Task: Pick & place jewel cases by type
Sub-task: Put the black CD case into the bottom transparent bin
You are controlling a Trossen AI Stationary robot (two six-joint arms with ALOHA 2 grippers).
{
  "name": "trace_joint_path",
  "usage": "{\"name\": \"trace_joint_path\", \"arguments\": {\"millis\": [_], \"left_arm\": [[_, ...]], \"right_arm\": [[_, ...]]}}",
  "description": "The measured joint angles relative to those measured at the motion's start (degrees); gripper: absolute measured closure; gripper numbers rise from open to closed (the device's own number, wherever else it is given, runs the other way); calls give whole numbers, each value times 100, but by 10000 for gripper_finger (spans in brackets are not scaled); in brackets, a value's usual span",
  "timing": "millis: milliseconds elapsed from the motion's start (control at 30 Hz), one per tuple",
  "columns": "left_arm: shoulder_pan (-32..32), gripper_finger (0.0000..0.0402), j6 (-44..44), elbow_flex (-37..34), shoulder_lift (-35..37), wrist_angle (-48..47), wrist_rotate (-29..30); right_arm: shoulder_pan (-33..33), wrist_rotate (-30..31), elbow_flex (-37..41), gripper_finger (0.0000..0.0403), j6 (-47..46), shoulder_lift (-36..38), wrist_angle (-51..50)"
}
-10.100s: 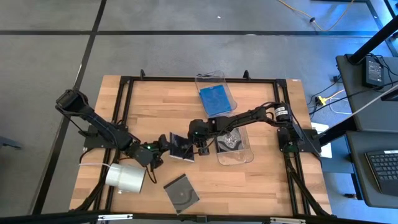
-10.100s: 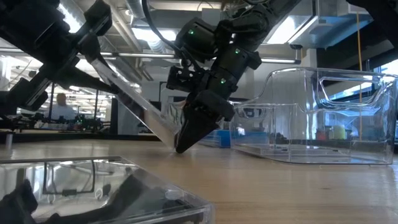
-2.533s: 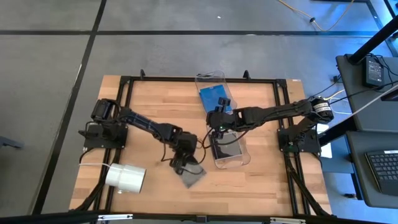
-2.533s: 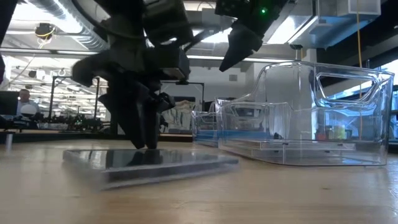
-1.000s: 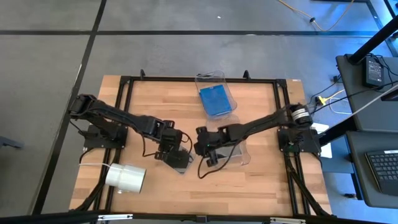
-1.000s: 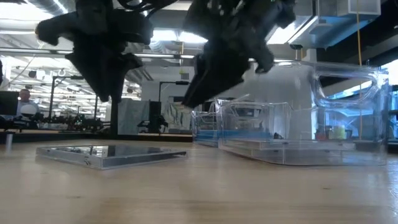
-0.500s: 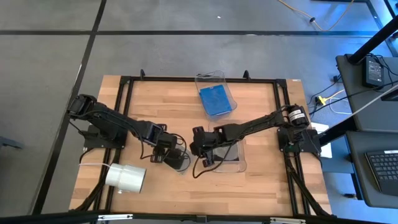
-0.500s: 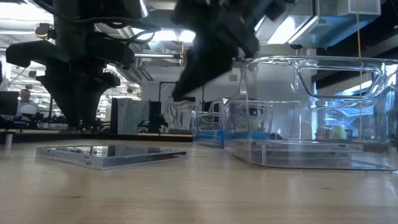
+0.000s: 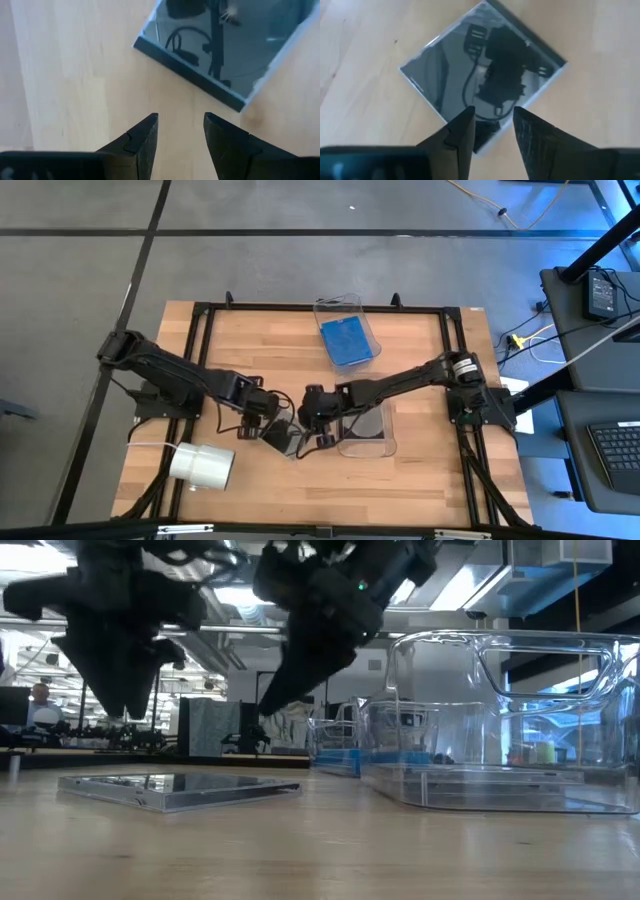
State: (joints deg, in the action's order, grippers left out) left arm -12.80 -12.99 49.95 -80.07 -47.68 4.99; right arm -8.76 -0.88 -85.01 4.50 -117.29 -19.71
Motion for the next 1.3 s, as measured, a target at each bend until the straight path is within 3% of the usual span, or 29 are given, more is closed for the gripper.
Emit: {"name": "trace_joint_path", "arguments": {"millis": [233, 567, 1067, 1300], "left_arm": [[-163, 248, 2, 0, 273, 80, 17], [-217, 248, 22, 0, 266, 195, 102], [-420, 234, 11, 0, 225, 476, -39], [-447, 188, 22, 0, 126, 481, 153]], "right_arm": [[2, -299, -346, 264, -149, -510, -31], [3, -345, -656, 264, -152, -691, -1469], [3, -328, -647, 264, -92, -825, -1479], [22, -329, -647, 264, -47, -897, -1448]]}}
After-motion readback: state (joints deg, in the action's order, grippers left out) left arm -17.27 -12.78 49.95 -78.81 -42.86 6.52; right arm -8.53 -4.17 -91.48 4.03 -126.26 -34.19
